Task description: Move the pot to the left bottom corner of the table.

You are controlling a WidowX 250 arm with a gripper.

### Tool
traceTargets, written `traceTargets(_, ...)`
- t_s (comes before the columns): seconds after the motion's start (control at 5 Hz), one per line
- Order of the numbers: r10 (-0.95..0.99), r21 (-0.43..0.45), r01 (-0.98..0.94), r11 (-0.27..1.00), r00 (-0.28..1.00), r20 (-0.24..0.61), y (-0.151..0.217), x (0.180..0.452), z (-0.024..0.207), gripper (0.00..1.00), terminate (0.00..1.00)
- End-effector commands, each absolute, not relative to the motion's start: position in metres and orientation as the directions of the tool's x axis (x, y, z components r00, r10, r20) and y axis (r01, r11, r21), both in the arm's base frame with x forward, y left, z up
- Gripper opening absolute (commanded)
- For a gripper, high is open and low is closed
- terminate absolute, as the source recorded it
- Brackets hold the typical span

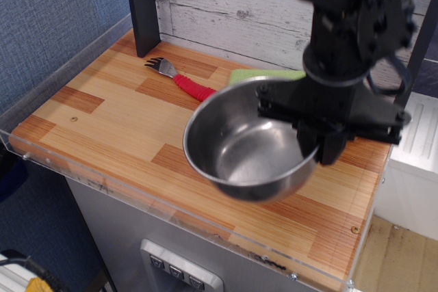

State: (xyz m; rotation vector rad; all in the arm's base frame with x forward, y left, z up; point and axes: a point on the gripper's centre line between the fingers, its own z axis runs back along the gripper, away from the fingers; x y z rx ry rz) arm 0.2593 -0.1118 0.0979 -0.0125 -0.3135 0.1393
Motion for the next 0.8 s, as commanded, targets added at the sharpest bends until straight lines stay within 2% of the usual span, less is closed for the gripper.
traceTargets(0.0,0.129,-0.021,-0.13,0.991,0.925,0.357,-0.103,0.259,0.077,0.0,0.0)
traceTargets(0.6,0.013,-0.02,-0.005,1.0,0.906,0.423,-0.128,0.26,0.056,0.0,0.0)
